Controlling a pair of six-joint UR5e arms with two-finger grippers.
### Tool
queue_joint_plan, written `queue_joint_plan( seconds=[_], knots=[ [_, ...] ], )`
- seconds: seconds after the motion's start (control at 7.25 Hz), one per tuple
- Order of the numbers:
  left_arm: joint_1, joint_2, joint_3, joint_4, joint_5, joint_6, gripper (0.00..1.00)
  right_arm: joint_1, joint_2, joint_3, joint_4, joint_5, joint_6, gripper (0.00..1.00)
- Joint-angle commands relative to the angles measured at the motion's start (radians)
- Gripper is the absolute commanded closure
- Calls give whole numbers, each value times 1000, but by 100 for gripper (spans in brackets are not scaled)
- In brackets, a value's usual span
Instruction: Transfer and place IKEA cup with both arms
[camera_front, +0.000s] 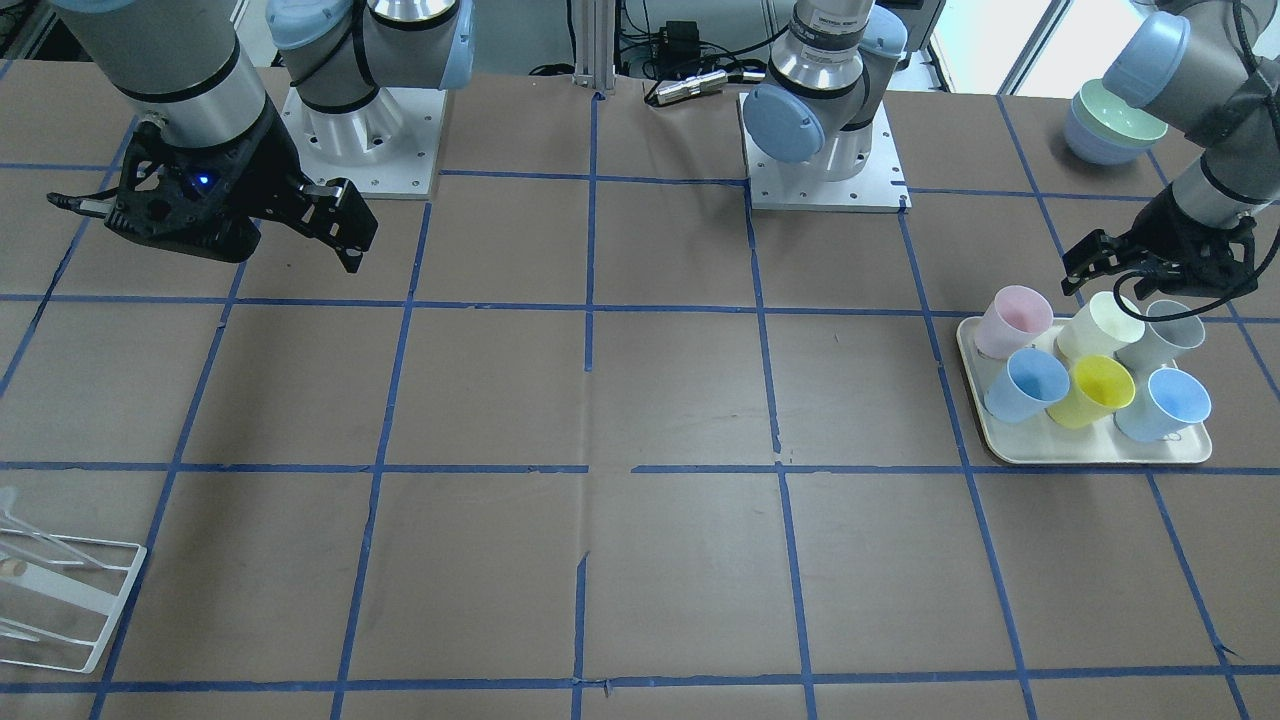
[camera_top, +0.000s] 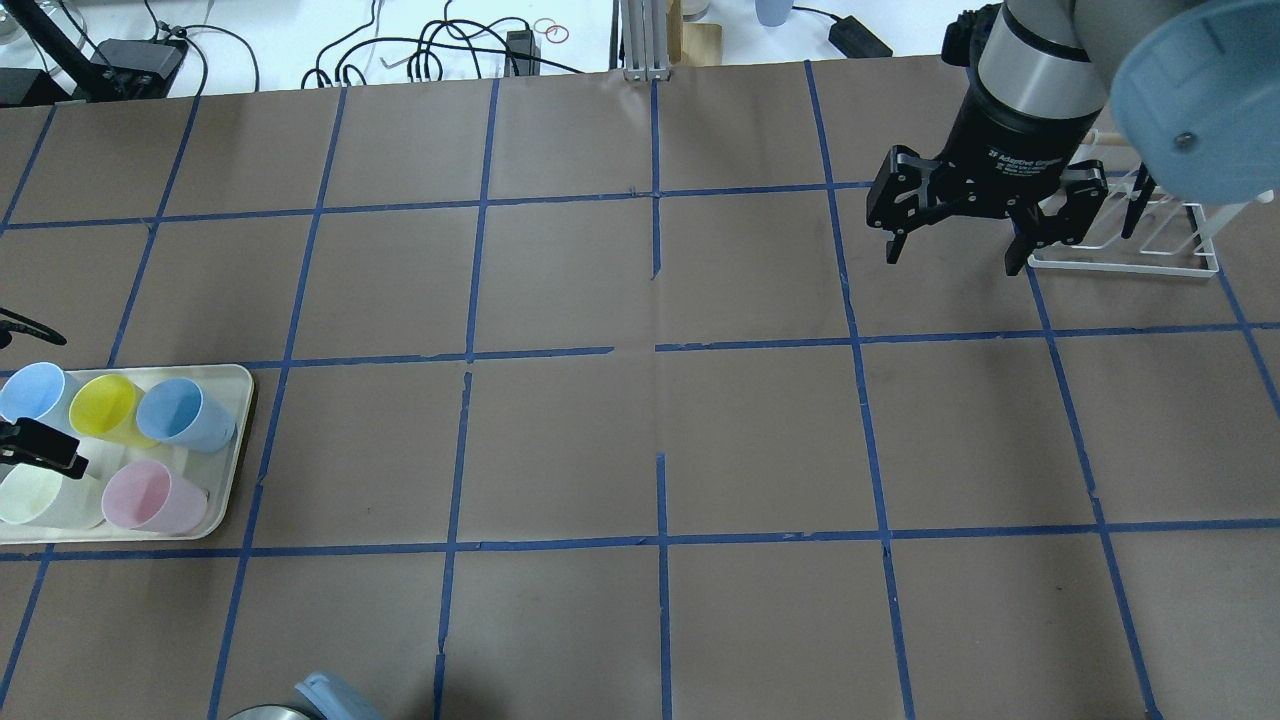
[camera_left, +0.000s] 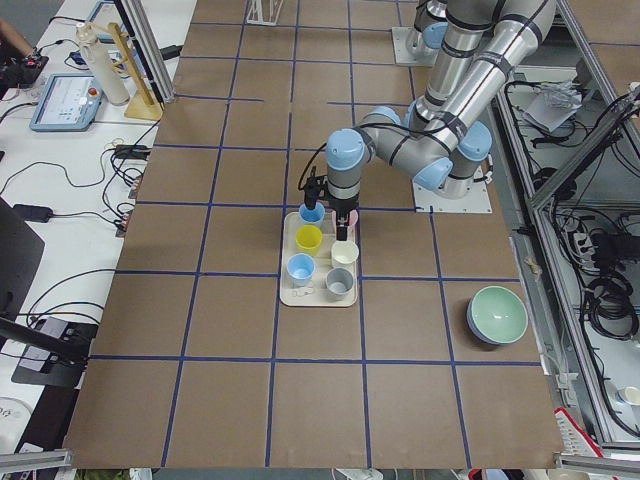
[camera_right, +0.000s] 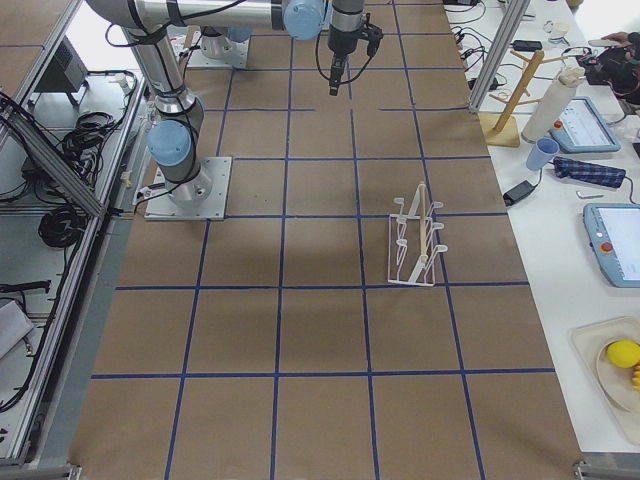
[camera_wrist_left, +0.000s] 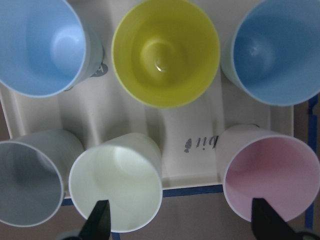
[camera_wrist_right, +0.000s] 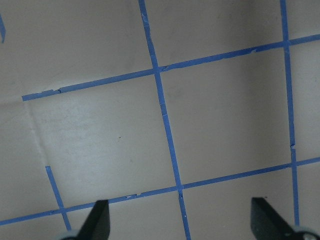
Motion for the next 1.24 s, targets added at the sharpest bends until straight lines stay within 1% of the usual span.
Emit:
queue_joint_plan(
  seconds=[0.0, 0.14, 0.28, 0.55, 0.69, 0.83, 1.1],
  knots=[
    [-148, 51, 151, -282, 1, -247, 0, 0, -1, -3, -27, 5, -3, 0],
    [-232, 64, 246, -425, 0, -370, 0, 0, 0, -1, -27, 32, -3, 0],
    [-329, 65, 315, -493, -2, -514, 0, 0, 0, -1, -27, 53, -4, 0],
    [-513, 61, 398, -489, -11, -773, 0, 0, 0, -1, -27, 51, -4, 0],
    [-596, 36, 465, -489, -40, -882, 0, 0, 0, -1, -27, 52, -6, 0],
    [-654, 26, 492, -486, -89, -955, 0, 0, -1, -1, -29, 52, -6, 0],
    [-771, 15, 486, -430, -91, -966, 0, 0, 0, -1, -29, 51, -6, 0]
  ],
)
